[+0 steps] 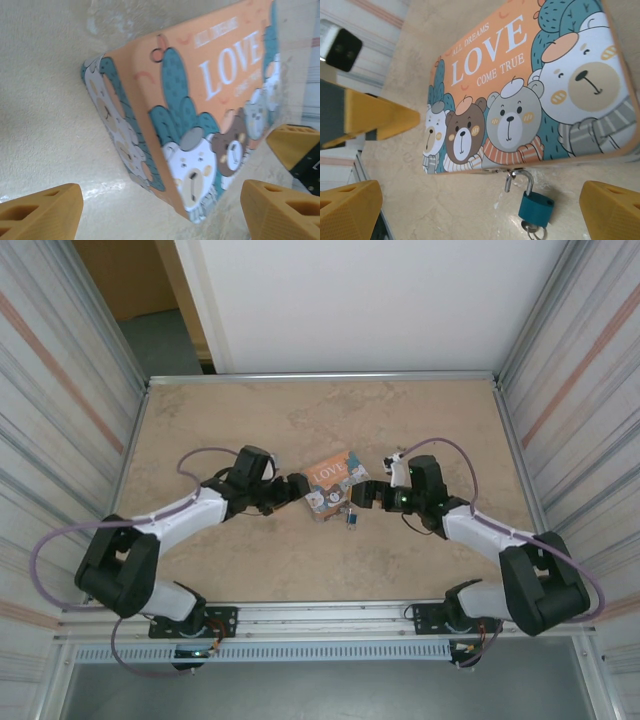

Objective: Unlock a padlock with a key

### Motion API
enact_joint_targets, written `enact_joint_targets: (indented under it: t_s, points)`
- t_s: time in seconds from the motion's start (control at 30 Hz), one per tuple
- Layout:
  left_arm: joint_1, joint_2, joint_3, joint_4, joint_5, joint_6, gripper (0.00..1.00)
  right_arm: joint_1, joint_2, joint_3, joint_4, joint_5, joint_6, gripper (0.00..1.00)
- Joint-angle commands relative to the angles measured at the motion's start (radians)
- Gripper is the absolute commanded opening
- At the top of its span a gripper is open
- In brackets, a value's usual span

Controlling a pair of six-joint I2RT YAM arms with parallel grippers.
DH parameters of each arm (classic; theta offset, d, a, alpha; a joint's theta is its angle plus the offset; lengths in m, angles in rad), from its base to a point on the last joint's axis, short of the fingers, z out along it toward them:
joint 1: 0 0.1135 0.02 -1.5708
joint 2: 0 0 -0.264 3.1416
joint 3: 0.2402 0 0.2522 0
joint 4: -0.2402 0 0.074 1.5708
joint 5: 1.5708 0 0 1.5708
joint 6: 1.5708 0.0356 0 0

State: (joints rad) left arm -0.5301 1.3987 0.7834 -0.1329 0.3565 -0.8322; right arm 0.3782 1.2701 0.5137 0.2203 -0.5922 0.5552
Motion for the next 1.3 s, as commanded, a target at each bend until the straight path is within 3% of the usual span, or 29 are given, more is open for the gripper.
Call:
enact_joint_targets:
  t_s: [0.0, 0.23, 0.5, 0.6, 1.27]
  points:
    - [0.002, -0.088, 0.021, -0.057, -0.043, 0.036, 0.82, -0.012, -0.045, -0.032, -0.038, -0.004, -0.045, 0.99]
    - [-0.018, -0.189, 0.042, -0.065, -0.079, 0.055, 0.74, -0.015, -0.094, -0.038, -0.026, -0.038, -0.058, 0.99]
    - [-0.077, -0.097, 0.152, -0.064, -0.022, 0.067, 0.43, -0.013, -0.094, -0.076, 0.061, -0.054, -0.014, 1.00]
    - [-0.093, -0.045, 0.189, -0.063, -0.012, 0.068, 0.37, -0.009, -0.077, -0.083, 0.079, -0.061, -0.009, 0.99]
    - [-0.118, 0.174, 0.240, -0.033, 0.042, 0.048, 0.28, 0.070, 0.094, -0.058, 0.163, -0.065, -0.057, 0.93]
